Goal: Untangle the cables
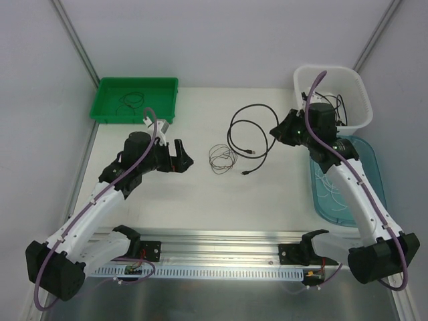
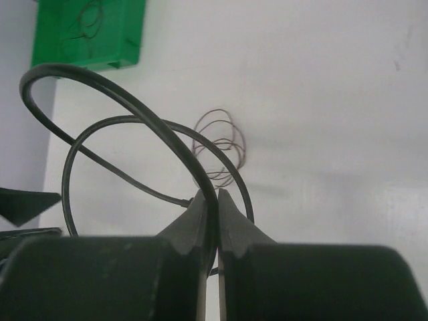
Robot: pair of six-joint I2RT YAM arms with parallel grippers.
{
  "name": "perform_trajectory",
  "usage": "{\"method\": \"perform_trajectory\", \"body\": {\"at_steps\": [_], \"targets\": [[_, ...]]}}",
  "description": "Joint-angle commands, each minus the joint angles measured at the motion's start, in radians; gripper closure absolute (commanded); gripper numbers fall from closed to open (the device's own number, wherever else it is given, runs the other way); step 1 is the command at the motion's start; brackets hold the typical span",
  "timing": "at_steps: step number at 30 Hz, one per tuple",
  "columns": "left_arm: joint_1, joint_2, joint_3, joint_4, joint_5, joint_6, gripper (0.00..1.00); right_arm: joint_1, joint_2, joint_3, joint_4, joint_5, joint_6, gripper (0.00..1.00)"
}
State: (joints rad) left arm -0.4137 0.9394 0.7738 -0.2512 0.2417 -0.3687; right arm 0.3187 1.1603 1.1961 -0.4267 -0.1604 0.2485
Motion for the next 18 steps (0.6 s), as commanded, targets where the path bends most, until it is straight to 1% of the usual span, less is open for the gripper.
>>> {"method": "perform_trajectory", "body": {"at_steps": [1, 2, 4, 7, 9, 10, 11, 12, 13, 14, 15, 17, 18], "targets": [[-0.002, 0.039, 0.140, -0.075, -0.188, 0.060, 0.01, -0.027, -0.007, 0.037, -0.052, 0.079, -0.064, 0.99], [0.000, 0.062, 0.175, -0.095, -0.202, 0.088, 0.01, -0.056, -0.001, 0.060, -0.058, 0.085, -0.072, 0.99], [0.015, 0.079, 0.193, -0.106, -0.231, 0.108, 0.01, -0.095, 0.021, 0.089, -0.066, 0.102, -0.077, 0.99], [0.039, 0.090, 0.171, -0.106, -0.260, 0.113, 0.01, -0.174, 0.051, 0.166, -0.067, 0.154, -0.084, 0.99], [0.059, 0.093, 0.148, -0.120, -0.252, 0.123, 0.01, -0.239, 0.085, 0.227, -0.057, 0.197, -0.078, 0.99], [0.070, 0.087, 0.148, -0.126, -0.254, 0.134, 0.01, -0.260, 0.096, 0.246, -0.040, 0.222, -0.071, 0.99], [0.070, 0.081, 0.142, -0.131, -0.275, 0.148, 0.01, -0.304, 0.119, 0.259, -0.024, 0.232, -0.065, 0.99], [0.072, 0.075, 0.139, -0.134, -0.313, 0.151, 0.01, -0.316, 0.131, 0.281, -0.006, 0.251, -0.045, 0.99], [0.070, 0.069, 0.137, -0.137, -0.320, 0.157, 0.01, -0.338, 0.145, 0.287, 0.032, 0.307, -0.038, 0.99], [0.072, 0.055, 0.140, -0.138, -0.326, 0.168, 0.01, -0.371, 0.160, 0.292, 0.054, 0.329, -0.029, 0.99], [0.070, 0.050, 0.139, -0.141, -0.343, 0.171, 0.01, -0.389, 0.197, 0.304, 0.101, 0.343, -0.012, 0.99], [0.076, 0.035, 0.134, -0.141, -0.361, 0.177, 0.01, -0.443, 0.243, 0.338, 0.131, 0.366, 0.000, 0.99], [0.076, 0.032, 0.133, -0.141, -0.366, 0.177, 0.01, -0.458, 0.303, 0.362, 0.135, 0.375, 0.001, 0.99]]}}
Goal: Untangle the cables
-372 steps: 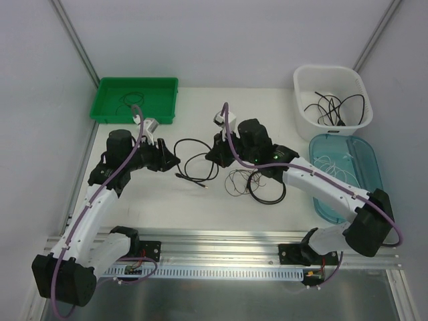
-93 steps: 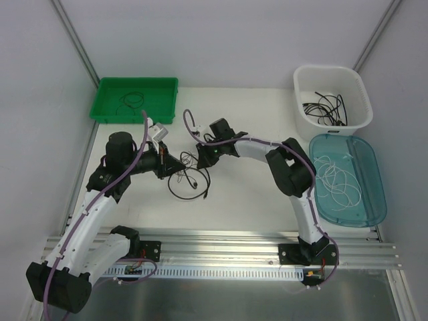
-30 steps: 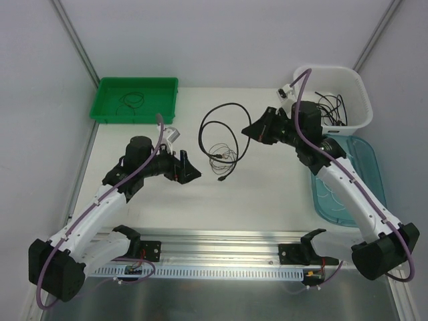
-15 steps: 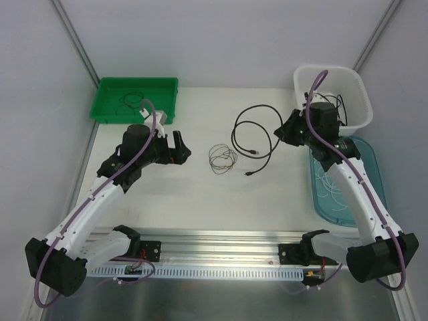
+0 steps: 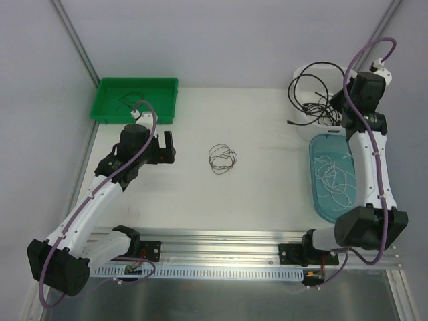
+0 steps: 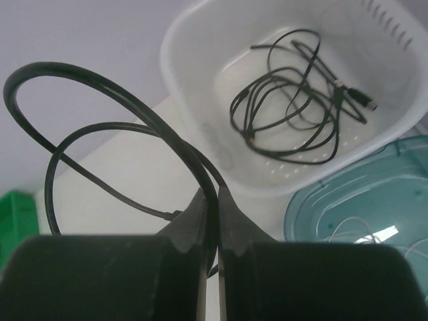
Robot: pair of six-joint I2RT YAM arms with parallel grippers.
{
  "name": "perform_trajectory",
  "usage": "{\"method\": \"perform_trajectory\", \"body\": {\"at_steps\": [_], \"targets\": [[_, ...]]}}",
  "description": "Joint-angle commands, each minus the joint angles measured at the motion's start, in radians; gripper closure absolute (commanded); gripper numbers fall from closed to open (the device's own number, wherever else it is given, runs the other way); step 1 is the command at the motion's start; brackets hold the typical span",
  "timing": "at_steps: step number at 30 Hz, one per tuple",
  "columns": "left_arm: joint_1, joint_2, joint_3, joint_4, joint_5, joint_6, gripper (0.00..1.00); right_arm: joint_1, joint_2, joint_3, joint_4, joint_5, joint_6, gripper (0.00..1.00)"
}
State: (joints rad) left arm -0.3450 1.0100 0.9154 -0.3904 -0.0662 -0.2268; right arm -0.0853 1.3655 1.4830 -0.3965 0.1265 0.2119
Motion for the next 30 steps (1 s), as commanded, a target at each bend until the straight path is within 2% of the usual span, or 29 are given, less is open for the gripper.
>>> {"method": "perform_trajectory", "body": {"at_steps": [1, 8, 9, 10, 12, 15, 16, 18, 21, 25, 30], "targets": [[0.008, -0.037, -0.010, -0.002, -0.054, 0.037, 0.01, -0.085, 0.125, 0.132, 0.113, 0.097, 0.046, 0.99], [0.008, 0.008, -0.007, -0.007, 0.023, 0.034, 0.01, -0.180, 0.378, 0.362, 0.113, 0.122, 0.084, 0.99], [0.008, 0.012, -0.006, -0.008, 0.025, 0.035, 0.01, -0.185, 0.403, 0.378, 0.111, 0.122, 0.086, 0.97], [0.009, 0.018, -0.006, -0.008, 0.025, 0.035, 0.01, -0.189, 0.421, 0.390, 0.110, 0.116, 0.084, 0.78], [0.008, 0.022, -0.003, -0.011, 0.026, 0.037, 0.01, -0.191, 0.469, 0.434, 0.088, 0.105, 0.080, 0.56], [0.009, 0.027, -0.004, -0.011, 0.034, 0.037, 0.01, -0.186, 0.475, 0.422, 0.081, 0.050, 0.072, 0.40], [0.008, 0.025, -0.004, -0.011, 0.035, 0.035, 0.01, -0.182, 0.465, 0.407, 0.090, 0.038, 0.067, 0.30], [0.009, 0.025, -0.004, -0.011, 0.040, 0.034, 0.01, -0.162, 0.428, 0.361, 0.099, 0.035, 0.040, 0.25], [0.009, 0.022, -0.004, -0.011, 0.046, 0.032, 0.01, -0.114, 0.373, 0.304, 0.082, -0.005, 0.003, 0.24], [0.009, 0.007, -0.003, -0.013, 0.057, 0.021, 0.01, 0.031, 0.291, 0.174, 0.058, -0.051, -0.052, 0.24], [0.009, -0.005, -0.003, -0.013, 0.063, 0.015, 0.01, 0.185, 0.247, 0.011, 0.025, -0.186, -0.074, 0.30]]}}
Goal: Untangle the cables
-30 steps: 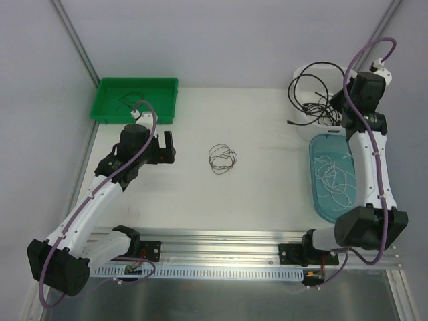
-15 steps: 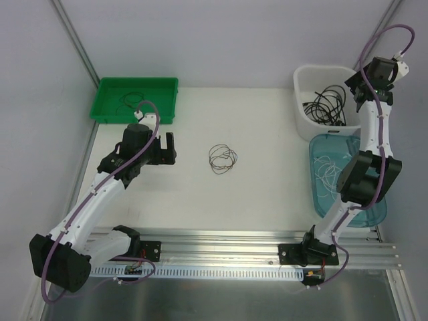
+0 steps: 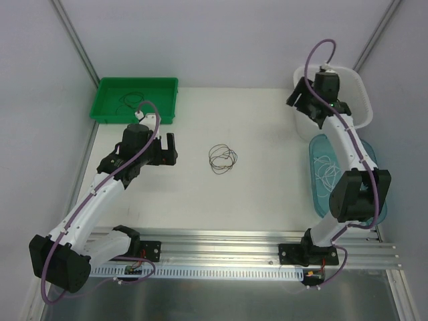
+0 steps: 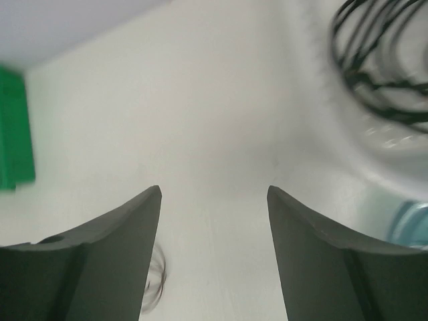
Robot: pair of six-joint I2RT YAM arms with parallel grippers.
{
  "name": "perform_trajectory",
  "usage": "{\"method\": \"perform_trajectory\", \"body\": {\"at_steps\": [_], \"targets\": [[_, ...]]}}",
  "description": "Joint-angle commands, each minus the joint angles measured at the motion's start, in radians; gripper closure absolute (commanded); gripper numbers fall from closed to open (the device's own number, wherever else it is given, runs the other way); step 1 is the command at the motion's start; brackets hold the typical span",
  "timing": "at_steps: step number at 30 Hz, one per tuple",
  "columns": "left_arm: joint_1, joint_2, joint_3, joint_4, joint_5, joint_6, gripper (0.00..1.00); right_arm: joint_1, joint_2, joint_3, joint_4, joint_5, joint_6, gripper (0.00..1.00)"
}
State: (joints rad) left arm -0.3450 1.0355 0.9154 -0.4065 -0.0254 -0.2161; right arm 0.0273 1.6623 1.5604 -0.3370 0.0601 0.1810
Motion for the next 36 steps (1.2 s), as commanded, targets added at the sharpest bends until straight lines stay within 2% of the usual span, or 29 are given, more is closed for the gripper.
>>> {"method": "perform_trajectory", "body": {"at_steps": [1, 4, 10, 15, 28, 36], "targets": [[0.009, -0.032, -0.004, 0.005, 0.024, 0.001, 0.01, 0.097, -0.050, -0.088, -0.039, -0.178, -0.046, 0.33], [0.009, -0.035, -0.004, 0.005, 0.050, 0.000, 0.01, 0.212, -0.035, -0.175, -0.040, -0.252, -0.104, 0.40], [0.009, -0.035, -0.003, 0.005, 0.085, -0.011, 0.01, 0.322, 0.051, -0.257, 0.003, -0.337, -0.224, 0.54], [0.009, -0.028, -0.003, 0.006, 0.094, -0.011, 0.01, 0.345, 0.172, -0.241, 0.029, -0.408, -0.275, 0.58], [0.009, -0.023, -0.001, 0.005, 0.104, -0.011, 0.01, 0.385, 0.304, -0.206, 0.096, -0.471, -0.319, 0.61], [0.009, -0.014, 0.000, 0.005, 0.114, -0.009, 0.01, 0.391, 0.338, -0.201, 0.125, -0.506, -0.324, 0.71]]}}
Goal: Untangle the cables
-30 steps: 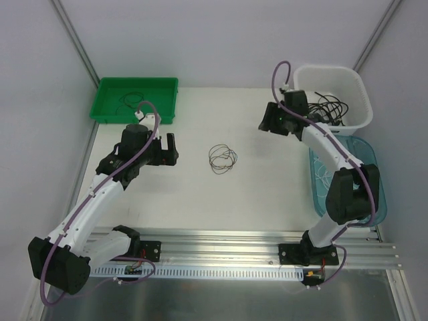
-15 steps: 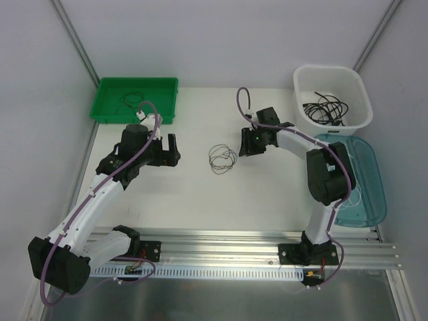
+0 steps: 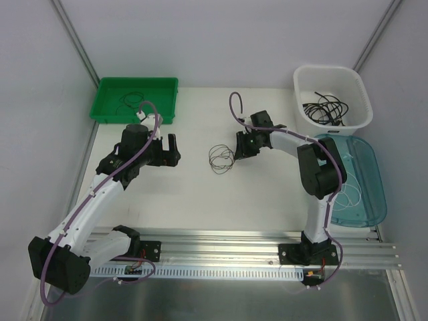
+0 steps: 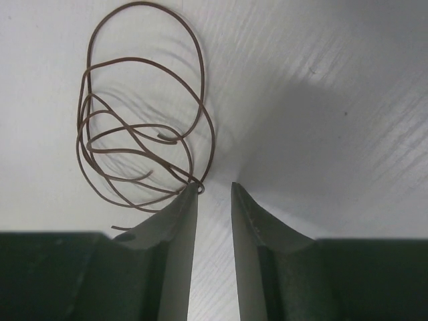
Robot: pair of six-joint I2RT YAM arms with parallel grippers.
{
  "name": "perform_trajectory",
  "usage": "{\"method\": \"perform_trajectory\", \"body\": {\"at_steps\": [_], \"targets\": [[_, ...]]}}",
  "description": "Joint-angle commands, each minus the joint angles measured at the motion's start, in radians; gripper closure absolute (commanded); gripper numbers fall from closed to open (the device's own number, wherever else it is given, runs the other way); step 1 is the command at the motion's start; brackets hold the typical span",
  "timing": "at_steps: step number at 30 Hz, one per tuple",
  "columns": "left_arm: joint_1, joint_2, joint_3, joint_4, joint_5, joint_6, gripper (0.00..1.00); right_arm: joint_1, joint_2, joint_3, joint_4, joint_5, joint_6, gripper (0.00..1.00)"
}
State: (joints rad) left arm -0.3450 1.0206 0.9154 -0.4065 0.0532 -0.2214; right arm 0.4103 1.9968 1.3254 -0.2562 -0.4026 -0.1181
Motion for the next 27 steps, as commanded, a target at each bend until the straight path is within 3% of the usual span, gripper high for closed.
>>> {"method": "perform_trajectory", "body": {"at_steps": [1, 10, 16, 22, 26, 27], "targets": [[0.009, 0.003, 0.000, 0.005, 0.036, -0.007, 0.01, 0.008, 0.003, 0.034, 0.051, -0.051, -0.023, 0.71], [0.009, 0.010, 0.000, 0.003, 0.043, -0.006, 0.01, 0.016, 0.003, 0.040, 0.097, -0.107, -0.026, 0.72], [0.009, 0.013, 0.000, 0.003, 0.050, -0.006, 0.01, 0.024, -0.038, 0.026, 0.084, -0.101, -0.035, 0.99], [0.009, 0.015, 0.002, 0.005, 0.077, -0.004, 0.01, 0.100, -0.246, 0.076, -0.084, 0.051, -0.094, 0.99], [0.011, 0.019, 0.004, 0.005, 0.091, -0.006, 0.01, 0.157, -0.404, 0.127, -0.187, 0.058, -0.129, 0.99], [0.009, 0.021, 0.007, 0.005, 0.096, -0.006, 0.01, 0.197, -0.449, 0.135, -0.207, 0.177, -0.133, 0.99]]}}
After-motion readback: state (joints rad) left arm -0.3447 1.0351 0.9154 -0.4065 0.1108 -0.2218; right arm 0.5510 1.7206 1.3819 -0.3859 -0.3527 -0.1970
